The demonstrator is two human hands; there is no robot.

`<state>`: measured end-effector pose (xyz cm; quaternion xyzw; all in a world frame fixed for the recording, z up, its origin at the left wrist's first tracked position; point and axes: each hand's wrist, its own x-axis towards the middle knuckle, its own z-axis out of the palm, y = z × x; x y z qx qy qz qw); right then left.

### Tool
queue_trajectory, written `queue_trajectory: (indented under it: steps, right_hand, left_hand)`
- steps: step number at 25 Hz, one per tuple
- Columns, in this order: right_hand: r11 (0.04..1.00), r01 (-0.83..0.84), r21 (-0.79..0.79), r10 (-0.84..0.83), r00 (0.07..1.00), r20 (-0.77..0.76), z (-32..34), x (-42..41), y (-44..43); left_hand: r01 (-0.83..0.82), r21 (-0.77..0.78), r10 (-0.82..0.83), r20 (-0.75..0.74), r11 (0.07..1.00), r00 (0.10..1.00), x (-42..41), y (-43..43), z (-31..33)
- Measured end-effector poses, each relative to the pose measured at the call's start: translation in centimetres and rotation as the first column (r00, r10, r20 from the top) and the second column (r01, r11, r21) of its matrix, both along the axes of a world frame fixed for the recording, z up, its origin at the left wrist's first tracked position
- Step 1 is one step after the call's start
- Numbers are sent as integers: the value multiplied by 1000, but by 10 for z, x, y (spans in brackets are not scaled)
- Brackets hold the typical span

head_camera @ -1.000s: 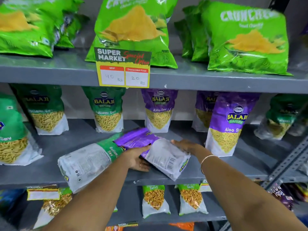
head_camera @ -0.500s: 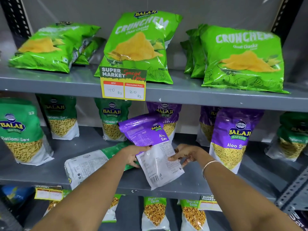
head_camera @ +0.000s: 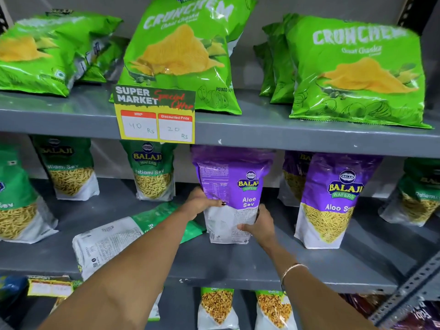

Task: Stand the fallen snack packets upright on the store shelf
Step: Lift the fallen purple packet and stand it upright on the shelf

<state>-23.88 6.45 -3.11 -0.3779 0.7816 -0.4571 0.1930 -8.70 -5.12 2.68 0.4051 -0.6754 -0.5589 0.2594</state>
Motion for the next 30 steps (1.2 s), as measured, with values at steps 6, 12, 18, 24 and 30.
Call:
queue_trajectory:
  steps: [6,12,18,24,30]
  right_hand:
    - [998,31,52,-31,999,13,0,-1,5]
    - [985,83,151,-122,954,274,11,6,10]
    - [899,-401,178,314,871,379,34,0,36]
    - [924,-373,82,324,880,347,7,8,22]
    - [936,-344,-76,350,877,330,5,-13,22]
  left_hand:
    - [196,42,-199,95,980,975,11,5,-4]
    - [270,183,-311,261,945,914,28,5,-1]
    - [149,-70,-129,234,986,964,2,15,-5]
    - [157,-6,-154,153,988,976,-11,22,-14]
    - [89,-8,-85,250,996,964,-3,13,-10]
